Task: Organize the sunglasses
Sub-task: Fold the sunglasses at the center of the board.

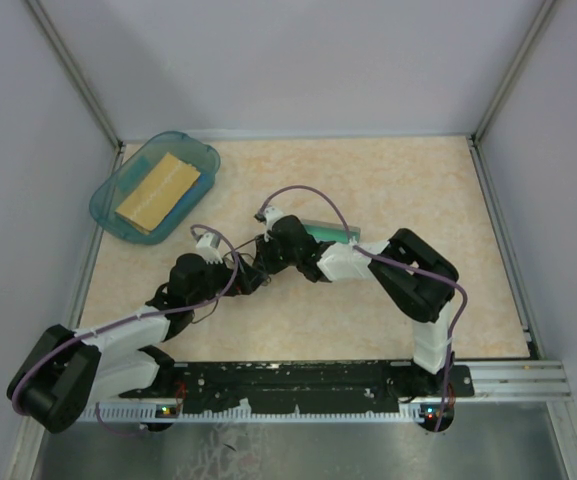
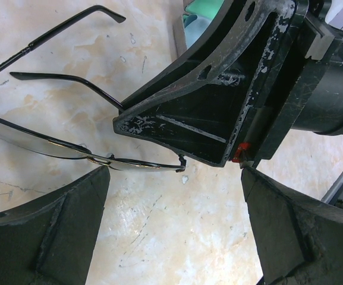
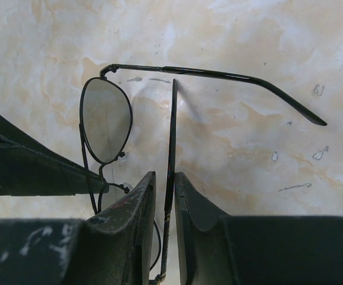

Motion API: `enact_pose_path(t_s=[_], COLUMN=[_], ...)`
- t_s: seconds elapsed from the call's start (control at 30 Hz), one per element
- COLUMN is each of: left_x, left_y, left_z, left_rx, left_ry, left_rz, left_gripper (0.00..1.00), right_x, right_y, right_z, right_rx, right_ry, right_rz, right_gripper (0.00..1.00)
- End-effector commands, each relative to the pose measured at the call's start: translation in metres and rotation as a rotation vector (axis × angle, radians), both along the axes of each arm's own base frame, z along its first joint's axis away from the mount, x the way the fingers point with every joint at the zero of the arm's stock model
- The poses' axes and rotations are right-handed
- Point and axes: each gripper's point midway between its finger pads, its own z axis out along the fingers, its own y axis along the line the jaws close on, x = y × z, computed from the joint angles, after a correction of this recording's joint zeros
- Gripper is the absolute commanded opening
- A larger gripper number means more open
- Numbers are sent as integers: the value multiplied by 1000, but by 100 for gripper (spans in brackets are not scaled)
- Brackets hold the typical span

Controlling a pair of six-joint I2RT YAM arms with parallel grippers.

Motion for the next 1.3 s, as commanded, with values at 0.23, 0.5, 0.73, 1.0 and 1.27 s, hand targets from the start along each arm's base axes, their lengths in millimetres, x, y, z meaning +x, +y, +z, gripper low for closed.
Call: enact_pose_path(t_s=[0.23,0.5,0.73,1.0,1.27], left_x=[17,15,10,4,3], left_y=[-3,-2,-1,2,5], left_z=[23,22,26,23,29], left_rx=[-40,-44,-48,-52,-57], left_ry=[-92,-92,-96,-90,-104], left_rz=[41,37,32,29,38], left_gripper=[97,97,97,97,97], right_x=[-39,-34,-26,-9,-1], right_y=[46,44,43,38,33], right_z=[33,31,35,41,47], right_rx=[182,168,159,125,122], right_ry=[49,42,19,-21,-36], right_rz=[166,135,102,28,-1], right_gripper=[23,28,33,37,37])
